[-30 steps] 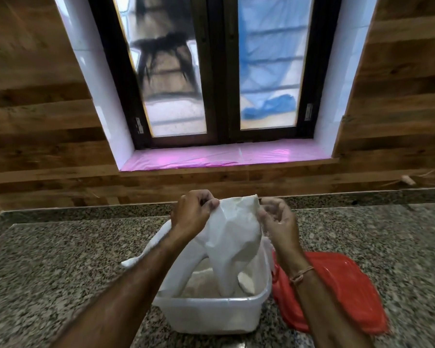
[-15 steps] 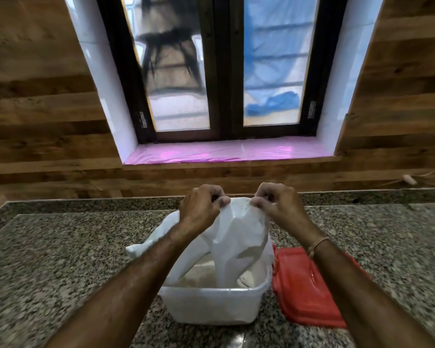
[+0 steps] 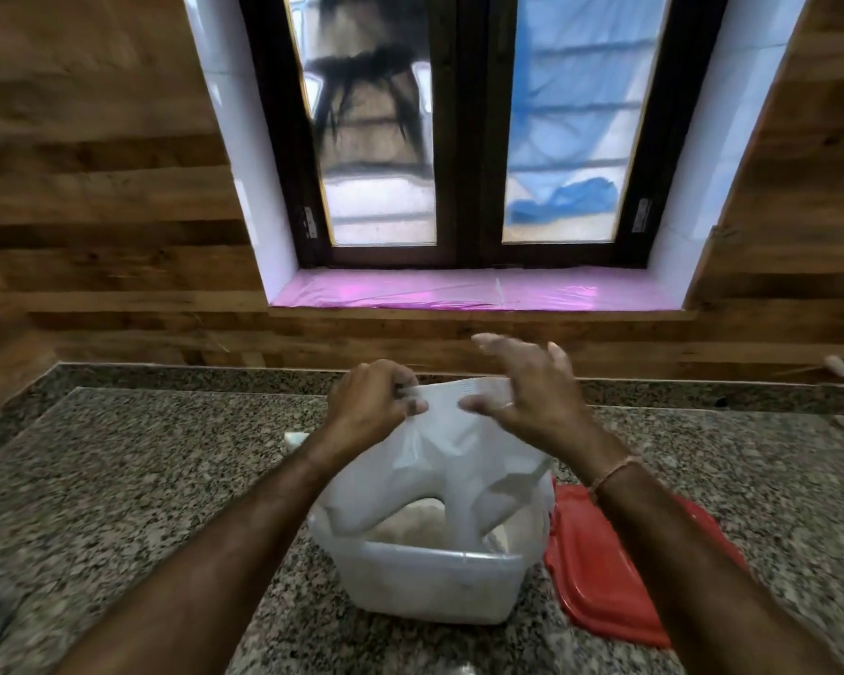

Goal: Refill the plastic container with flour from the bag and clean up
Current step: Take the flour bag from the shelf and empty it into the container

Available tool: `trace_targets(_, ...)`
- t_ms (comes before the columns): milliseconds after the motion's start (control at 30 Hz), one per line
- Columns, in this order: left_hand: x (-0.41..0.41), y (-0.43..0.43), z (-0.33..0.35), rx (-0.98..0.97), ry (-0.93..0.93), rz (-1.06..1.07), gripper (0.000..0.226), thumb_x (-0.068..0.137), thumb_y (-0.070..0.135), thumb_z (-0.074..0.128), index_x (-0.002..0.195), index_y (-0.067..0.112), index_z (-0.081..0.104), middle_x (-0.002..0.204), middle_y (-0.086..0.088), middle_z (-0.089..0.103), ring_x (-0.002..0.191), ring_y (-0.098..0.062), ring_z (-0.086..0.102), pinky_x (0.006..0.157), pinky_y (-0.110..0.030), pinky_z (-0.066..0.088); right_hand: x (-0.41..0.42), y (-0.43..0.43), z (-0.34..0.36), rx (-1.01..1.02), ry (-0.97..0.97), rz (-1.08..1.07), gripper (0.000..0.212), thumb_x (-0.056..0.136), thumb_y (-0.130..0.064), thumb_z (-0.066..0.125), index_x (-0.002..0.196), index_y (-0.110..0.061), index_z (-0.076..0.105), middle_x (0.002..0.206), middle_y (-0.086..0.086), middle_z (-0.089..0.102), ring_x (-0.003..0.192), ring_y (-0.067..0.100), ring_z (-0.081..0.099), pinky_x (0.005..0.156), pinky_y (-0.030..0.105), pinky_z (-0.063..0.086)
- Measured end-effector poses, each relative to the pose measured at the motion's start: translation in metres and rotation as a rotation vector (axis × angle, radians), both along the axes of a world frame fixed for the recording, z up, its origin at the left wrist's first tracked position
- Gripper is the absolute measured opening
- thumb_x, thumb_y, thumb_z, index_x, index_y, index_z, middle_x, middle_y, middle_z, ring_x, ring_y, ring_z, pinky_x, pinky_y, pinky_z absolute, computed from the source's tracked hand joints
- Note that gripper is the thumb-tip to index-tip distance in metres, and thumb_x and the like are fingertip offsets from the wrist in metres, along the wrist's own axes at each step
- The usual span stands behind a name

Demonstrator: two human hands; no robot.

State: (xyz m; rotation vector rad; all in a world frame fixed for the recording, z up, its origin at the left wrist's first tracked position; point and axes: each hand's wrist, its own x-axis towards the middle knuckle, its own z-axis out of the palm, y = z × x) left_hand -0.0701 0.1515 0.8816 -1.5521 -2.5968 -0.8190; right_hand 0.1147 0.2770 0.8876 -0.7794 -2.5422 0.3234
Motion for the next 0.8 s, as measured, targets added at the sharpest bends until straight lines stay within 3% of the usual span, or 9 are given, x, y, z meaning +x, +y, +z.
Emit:
trace_targets(67,-0.001,0.004,0.011,-0.016,-0.039,-0.047,0.022,0.080,0.045,0.081,0.079,0.025,0.075,0.071,0.013,0.070,0.074,-0.008,0.067,0.069,-0.030,0.051,-0.022,-0.016,0.005,0.028,-0.157,0.067,0.052,0.085,-0.057,0.070,0.131,-0.034,0.060,0.128,-0.009,0.068,0.126,0.014,0.058,0.122,0.059,0.020)
trace_targets(133,-0.006,0.001,0.020,-0.084,-0.037,-0.091,0.025,0.082,0.050,0.078,0.077,0.025,0.074,0.073,0.012,0.072,0.073,-0.006,0.067,0.071,-0.035,0.057,-0.038,-0.021,0.001,-0.008,-0.058,0.088,0.020,0.087,-0.045,0.075,0.099,-0.028,0.074,0.090,-0.010,0.074,0.096,0.014,0.069,0.112,0.053,0.038)
trace_targets(233,-0.024,-0.022,0.028,-0.204,0.053,-0.045,0.039,0.083,0.067,0.068,0.088,0.029,0.072,0.083,0.015,0.072,0.080,-0.008,0.066,0.069,-0.031,0.050,-0.042,-0.006,-0.005,-0.060,0.069,0.039,0.023,0.087,-0.039,0.076,0.074,-0.022,0.071,0.064,-0.012,0.062,0.071,0.011,0.062,0.088,0.041,0.053)
trace_targets(300,-0.041,-0.045,0.022,-0.192,-0.061,-0.034,0.040,0.078,0.069,0.072,0.101,0.036,0.072,0.098,0.020,0.070,0.092,-0.009,0.066,0.077,-0.033,0.053,-0.036,0.005,-0.003,-0.149,0.093,0.011,0.021,0.088,-0.038,0.075,0.073,-0.023,0.070,0.068,-0.011,0.067,0.073,0.011,0.063,0.080,0.038,0.054)
trace_targets(367,-0.050,-0.065,0.013,-0.063,-0.382,-0.086,0.038,0.074,0.054,0.084,0.106,0.036,0.075,0.105,0.017,0.074,0.097,-0.009,0.070,0.080,-0.035,0.057,-0.033,0.012,-0.002,-0.241,0.085,0.026,0.019,0.090,-0.037,0.074,0.074,-0.026,0.072,0.075,-0.010,0.071,0.078,0.011,0.066,0.076,0.037,0.056)
trace_targets(567,-0.044,-0.074,-0.013,0.354,-0.966,-0.057,0.028,0.081,0.013,0.082,0.107,0.004,0.076,0.099,-0.009,0.080,0.090,-0.024,0.077,0.068,-0.027,0.061,-0.036,0.015,-0.001,-0.357,0.077,0.003,0.018,0.093,-0.033,0.071,0.079,-0.023,0.073,0.078,-0.009,0.072,0.084,0.017,0.070,0.072,0.038,0.057)
trace_targets(633,-0.041,-0.069,-0.025,0.438,-1.006,-0.054,0.029,0.084,0.013,0.081,0.108,-0.002,0.074,0.102,-0.015,0.079,0.092,-0.029,0.076,0.073,-0.033,0.063,-0.040,0.006,0.002,-0.191,0.050,-0.026,0.009,0.093,-0.036,0.070,0.092,-0.026,0.071,0.086,-0.013,0.071,0.091,0.017,0.070,0.073,0.032,0.048)
trace_targets(733,-0.031,-0.061,-0.032,0.517,-0.973,-0.054,0.027,0.086,0.016,0.081,0.106,0.000,0.076,0.102,-0.017,0.079,0.092,-0.033,0.076,0.080,-0.041,0.061,-0.060,-0.025,0.011,-0.080,-0.027,0.088,0.035,0.089,-0.050,0.070,0.121,-0.037,0.063,0.118,-0.015,0.070,0.110,0.011,0.064,0.094,0.039,0.041)
trace_targets(800,-0.026,-0.057,-0.032,0.561,-0.914,-0.051,0.022,0.086,0.017,0.080,0.102,0.003,0.076,0.097,-0.015,0.079,0.087,-0.029,0.076,0.075,-0.038,0.061,-0.076,-0.040,0.012,-0.103,-0.037,0.111,0.040,0.086,-0.052,0.073,0.121,-0.034,0.066,0.124,-0.012,0.069,0.116,0.013,0.062,0.097,0.042,0.036)
